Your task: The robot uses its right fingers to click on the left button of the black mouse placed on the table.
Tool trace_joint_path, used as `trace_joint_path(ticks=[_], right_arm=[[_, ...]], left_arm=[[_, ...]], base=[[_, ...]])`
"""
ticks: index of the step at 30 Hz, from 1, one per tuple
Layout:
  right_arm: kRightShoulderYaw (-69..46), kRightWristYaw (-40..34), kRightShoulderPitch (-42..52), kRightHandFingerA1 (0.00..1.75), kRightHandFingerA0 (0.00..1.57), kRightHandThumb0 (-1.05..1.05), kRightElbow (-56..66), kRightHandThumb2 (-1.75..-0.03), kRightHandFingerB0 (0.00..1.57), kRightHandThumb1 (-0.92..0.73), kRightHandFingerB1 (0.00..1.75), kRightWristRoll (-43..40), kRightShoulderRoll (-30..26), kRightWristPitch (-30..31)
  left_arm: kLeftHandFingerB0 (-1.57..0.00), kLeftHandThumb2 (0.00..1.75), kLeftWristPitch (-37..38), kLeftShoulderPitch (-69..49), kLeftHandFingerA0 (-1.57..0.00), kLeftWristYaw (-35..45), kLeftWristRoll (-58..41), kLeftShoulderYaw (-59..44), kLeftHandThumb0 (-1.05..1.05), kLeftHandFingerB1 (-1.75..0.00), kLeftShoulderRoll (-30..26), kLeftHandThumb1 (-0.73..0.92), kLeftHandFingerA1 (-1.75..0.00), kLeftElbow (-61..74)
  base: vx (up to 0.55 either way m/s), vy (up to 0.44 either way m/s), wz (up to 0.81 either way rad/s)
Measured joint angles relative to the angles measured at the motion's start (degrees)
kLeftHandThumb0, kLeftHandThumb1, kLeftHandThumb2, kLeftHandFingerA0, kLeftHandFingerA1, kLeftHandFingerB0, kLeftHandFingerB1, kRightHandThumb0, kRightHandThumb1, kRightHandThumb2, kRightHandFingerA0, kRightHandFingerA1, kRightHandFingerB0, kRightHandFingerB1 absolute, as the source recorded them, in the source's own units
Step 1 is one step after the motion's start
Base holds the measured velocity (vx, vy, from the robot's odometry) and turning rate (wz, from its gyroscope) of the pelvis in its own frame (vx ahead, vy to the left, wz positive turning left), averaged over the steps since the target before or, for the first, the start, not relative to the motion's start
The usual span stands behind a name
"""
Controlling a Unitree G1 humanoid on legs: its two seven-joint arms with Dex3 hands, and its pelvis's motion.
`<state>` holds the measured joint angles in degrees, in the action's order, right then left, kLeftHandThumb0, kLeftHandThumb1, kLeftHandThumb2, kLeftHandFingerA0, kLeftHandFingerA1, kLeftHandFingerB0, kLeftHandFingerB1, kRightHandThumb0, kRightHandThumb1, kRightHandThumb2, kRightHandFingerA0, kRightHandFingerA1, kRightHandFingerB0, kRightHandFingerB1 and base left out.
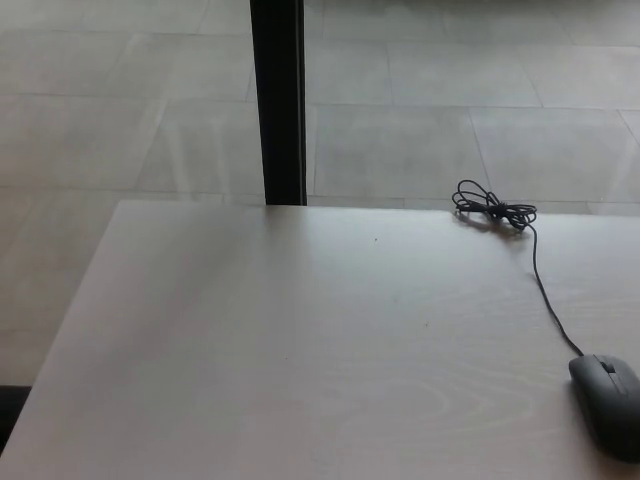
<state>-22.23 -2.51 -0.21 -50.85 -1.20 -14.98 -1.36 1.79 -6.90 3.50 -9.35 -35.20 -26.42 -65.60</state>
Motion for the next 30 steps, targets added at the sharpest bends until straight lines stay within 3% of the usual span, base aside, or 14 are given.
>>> trace_joint_path(ticks=[4, 5, 8, 9, 11, 20, 21, 22, 23, 25, 26, 27, 29, 30], right_arm=[[-3.5, -1.6, -0.8, 0.5, 0.65, -0.53, -0.4, -0.63, 0.32, -0.77, 0.34, -1.1, -0.9, -0.5], [-4.2, -2.3, -0.8, 0.61, 0.58, -0.57, -0.7, -0.91, 0.28, -0.64, 0.46, -1.3, -1.3, -0.9], [-6.2, -4.3, -0.9, 0.64, 0.7, -0.53, -1.9, -0.63, 0.41, -0.76, 0.35, -1.9, -1.9, -1.9], [-6.9, -5.1, -1.1, 0.71, 0.66, -0.57, -2.7, -0.93, 0.32, -0.63, 0.48, -2.1, -2.2, -2.3], [-7.8, -6.2, -1.3, 1.16, 0.7, -0.56, -3.7, -0.63, 0.39, -0.73, 0.35, -2.6, -2.8, -2.6], [-11.3, -10.8, -2.6, 1.36, 0.8, -0.55, -7.2, -0.64, 0.56, -0.73, 0.44, -4.7, -5.4, -1.8], [-12.2, -11.3, -2.7, 1.26, 0.8, -0.61, -7.3, -0.67, 0.47, -0.68, 0.42, -5.1, -5.8, -1.7], [-13.2, -11.7, -2.9, 1.2, 0.8, -0.61, -7.3, -0.68, 0.47, -0.67, 0.42, -5.7, -6.0, -1.7], [-14.4, -12.0, -3.2, 1.26, 0.79, -0.61, -7.3, -0.68, 0.46, -0.68, 0.41, -6.3, -6.4, -1.6], [-16.6, -12.2, -3.9, 1.26, 0.79, -0.61, -6.8, -0.68, 0.46, -0.68, 0.41, -7.8, -6.9, -1.5], [-17.2, -12.2, -4.1, 1.29, 0.86, -0.54, -6.6, -0.62, 0.64, -0.76, 0.45, -8.3, -7.0, -1.5], [-17.8, -12.2, -4.2, 0.82, 0.8, -0.54, -6.2, -0.62, 0.61, -0.75, 0.46, -8.8, -7.1, -1.4], [-18.6, -12.3, -4.3, 0.87, 0.79, -0.5, -2.8, -1.01, 0.59, -0.62, 0.65, -9.9, -7.1, -1.2], [-19.0, -12.3, -4.6, 0.48, 0.66, -0.52, -1.0, -0.63, 0.42, -0.77, 0.35, -10.3, -7.2, -1.2]], left_arm=[[-0.36, 0.79, 0.0, 1.3, -0.67, 0.5, -3.3, -6.8, -0.86, -0.43, -1.4, 0.92, -0.67, -2.7], [-0.36, 0.79, 0.0, 1.5, -0.65, 0.7, -4.1, -8.3, -0.88, -0.46, -1.7, 0.92, -0.67, -3.3], [-0.36, 0.79, 0.0, 2.2, -0.74, 1.1, -6.4, -11.7, -0.86, -0.42, -2.6, 0.92, -0.68, -5.0], [-0.37, 0.78, 0.0, 2.4, -0.69, 1.3, -7.2, -12.6, -0.86, -0.42, -2.9, 0.92, -0.66, -5.5], [-0.39, 0.78, 0.0, 2.8, -0.72, 1.3, -8.2, -13.4, -0.86, -0.42, -3.3, 0.92, -0.68, -6.1], [-0.41, 0.76, 0.0, 3.6, -0.8, 1.3, -10.8, -13.5, -0.88, -0.43, -3.4, 0.92, -0.7, -7.2], [-0.36, 1.15, 0.0, 3.6, -0.64, 1.2, -11.1, -13.5, -0.83, -0.55, -3.4, 0.77, -0.73, -7.3], [-0.38, 0.77, 0.0, 3.6, -0.67, 1.2, -11.2, -13.5, -0.86, -0.43, -3.4, 0.92, -0.67, -7.3], [-0.35, 1.16, 0.0, 3.7, -0.61, 1.1, -11.4, -13.4, -0.82, -0.54, -3.4, 0.78, -0.71, -7.3], [-0.35, 1.16, 0.0, 3.7, -0.61, 1.0, -11.7, -13.3, -0.82, -0.54, -3.4, 0.78, -0.71, -7.3], [-0.39, 0.78, 0.0, 3.7, -0.66, 1.0, -11.8, -13.3, -0.85, -0.42, -3.4, 0.92, -0.65, -7.3], [-0.34, 1.16, 0.0, 3.7, -0.59, 1.0, -12.0, -13.2, -0.82, -0.54, -3.4, 0.78, -0.71, -7.3], [-0.32, 1.16, 0.0, 3.7, -0.57, 1.0, -12.2, -12.8, -0.84, -0.53, -3.4, 0.79, -0.71, -7.2], [-0.37, 0.77, 0.0, 3.7, -0.6, 1.0, -12.3, -12.7, -0.85, -0.41, -3.5, 0.92, -0.65, -7.2]], base=[[0.0, 0.0, 0.0], [0.0, 0.0, 0.0], [0.0, 0.0, 0.0], [0.0, 0.0, 0.0], [0.0, 0.0, 0.0], [0.0, 0.0, 0.0], [0.0, 0.0, 0.0], [0.0, 0.0, 0.0], [0.0, 0.0, 0.0], [0.0, 0.0, 0.0], [0.0, 0.0, 0.0], [0.0, 0.0, 0.0], [0.0, 0.0, 0.0], [0.0, 0.0, 0.0]])
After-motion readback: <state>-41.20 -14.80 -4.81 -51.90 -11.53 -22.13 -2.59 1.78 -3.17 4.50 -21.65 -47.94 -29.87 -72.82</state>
